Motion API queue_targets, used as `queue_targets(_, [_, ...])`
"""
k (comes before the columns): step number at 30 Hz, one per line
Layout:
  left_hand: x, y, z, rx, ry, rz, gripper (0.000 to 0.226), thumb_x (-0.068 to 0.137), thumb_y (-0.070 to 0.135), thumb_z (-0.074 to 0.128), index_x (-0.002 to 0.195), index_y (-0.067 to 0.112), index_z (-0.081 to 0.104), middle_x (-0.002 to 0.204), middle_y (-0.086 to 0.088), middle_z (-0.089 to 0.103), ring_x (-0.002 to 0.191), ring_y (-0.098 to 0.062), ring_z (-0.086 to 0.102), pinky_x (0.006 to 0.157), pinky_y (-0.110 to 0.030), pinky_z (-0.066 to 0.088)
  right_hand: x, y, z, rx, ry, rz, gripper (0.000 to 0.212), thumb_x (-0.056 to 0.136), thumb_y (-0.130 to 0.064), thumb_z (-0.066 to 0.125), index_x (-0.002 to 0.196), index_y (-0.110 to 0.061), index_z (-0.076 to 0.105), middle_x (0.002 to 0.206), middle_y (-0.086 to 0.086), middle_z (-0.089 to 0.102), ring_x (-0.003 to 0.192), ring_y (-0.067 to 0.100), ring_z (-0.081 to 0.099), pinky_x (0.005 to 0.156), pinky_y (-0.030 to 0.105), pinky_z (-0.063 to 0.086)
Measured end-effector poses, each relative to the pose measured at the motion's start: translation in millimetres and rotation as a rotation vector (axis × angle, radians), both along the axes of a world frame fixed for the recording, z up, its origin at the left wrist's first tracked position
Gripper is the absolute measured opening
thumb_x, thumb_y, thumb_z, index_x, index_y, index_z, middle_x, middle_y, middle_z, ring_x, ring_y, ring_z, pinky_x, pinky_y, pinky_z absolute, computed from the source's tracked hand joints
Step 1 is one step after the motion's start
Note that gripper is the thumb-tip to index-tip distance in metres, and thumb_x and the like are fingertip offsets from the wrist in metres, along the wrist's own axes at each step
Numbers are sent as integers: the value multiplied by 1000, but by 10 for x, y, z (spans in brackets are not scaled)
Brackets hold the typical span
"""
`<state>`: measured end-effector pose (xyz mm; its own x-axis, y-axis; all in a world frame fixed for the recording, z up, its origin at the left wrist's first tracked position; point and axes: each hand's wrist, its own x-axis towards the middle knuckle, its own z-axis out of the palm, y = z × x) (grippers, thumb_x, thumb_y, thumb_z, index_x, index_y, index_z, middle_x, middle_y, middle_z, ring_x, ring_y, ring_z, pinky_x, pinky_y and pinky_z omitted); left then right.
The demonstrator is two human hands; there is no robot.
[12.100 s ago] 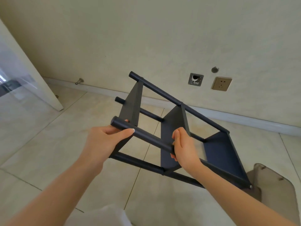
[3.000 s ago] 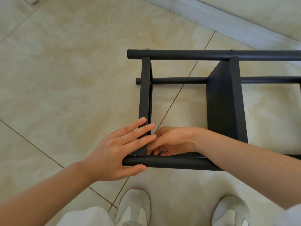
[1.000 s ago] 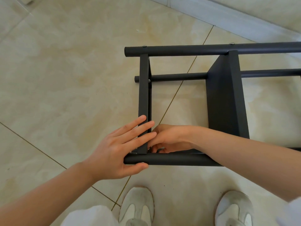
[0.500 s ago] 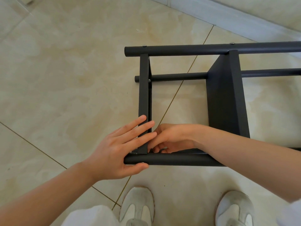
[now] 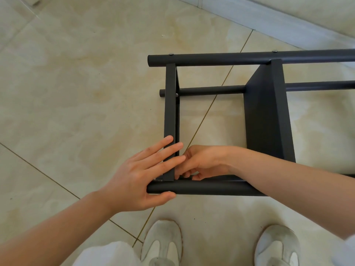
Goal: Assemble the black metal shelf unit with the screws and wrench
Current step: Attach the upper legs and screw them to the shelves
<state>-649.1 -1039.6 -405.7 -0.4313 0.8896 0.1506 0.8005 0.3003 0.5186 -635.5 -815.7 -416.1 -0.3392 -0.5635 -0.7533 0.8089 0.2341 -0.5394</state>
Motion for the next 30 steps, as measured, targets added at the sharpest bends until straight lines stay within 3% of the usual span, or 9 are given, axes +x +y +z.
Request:
queue_targets(4, [5, -1, -1, -4, -4, -1, 64, 95, 48, 61, 148, 14, 46, 160, -5, 38, 153, -28, 25, 122, -37, 30, -8, -81, -4, 7, 9, 1, 15, 90, -12, 64, 104, -7, 69, 87, 5, 64, 78, 14, 54, 81, 29, 46])
queue_targets(9, [2, -2, -10, 4, -6, -5, 65, 96, 49, 61, 149, 15, 44, 161, -4, 37, 153, -28, 25, 122, -38, 30, -17, -21, 20, -23, -6, 3, 5, 90, -13, 66, 90, -12, 71, 79, 0, 65, 75, 12, 52, 75, 25, 45])
queue_targets(16, [5, -5, -23, 5, -14, 3, 64, 96, 48, 61, 148, 14, 46, 161, -5, 37, 153, -28, 26, 121, -38, 31, -1, -48, 0, 10, 18, 10, 4, 89, -13, 66, 87, -14, 70, 69, -5, 63, 70, 10, 50, 76, 27, 41])
queue_targets(22, [5, 1, -3, 8, -8, 2, 62, 97, 49, 59, 146, 13, 48, 160, -5, 38, 153, -28, 25, 122, -36, 29, -4, -2, -19, -92, -23, -40, 18, 91, -9, 66, 77, -18, 74, 78, -1, 66, 82, 16, 52, 83, 30, 43])
queue_targets(26, [7, -1, -3, 19, -14, 3, 63, 95, 47, 62, 147, 15, 47, 160, -5, 38, 152, -28, 26, 121, -37, 31, 0, 7, -28, -107, -42, -34, 22, 92, -10, 65, 75, -19, 75, 78, -1, 68, 80, 14, 56, 82, 28, 47])
queue_targets(29, [9, 2, -8, 24, -21, 4, 62, 95, 46, 63, 146, 14, 48, 160, -5, 39, 152, -28, 27, 121, -38, 32, 6, 0, -3, -105, -41, -33, 9, 94, -10, 63, 97, -8, 71, 91, 5, 68, 88, 19, 55, 83, 27, 49])
queue_targets(30, [11, 5, -9, 26, -24, 5, 62, 95, 46, 63, 146, 14, 49, 160, -5, 39, 152, -28, 27, 121, -38, 32, 9, -5, 2, -99, -33, -35, 16, 94, -10, 63, 108, -2, 68, 98, 9, 65, 92, 21, 54, 85, 28, 48])
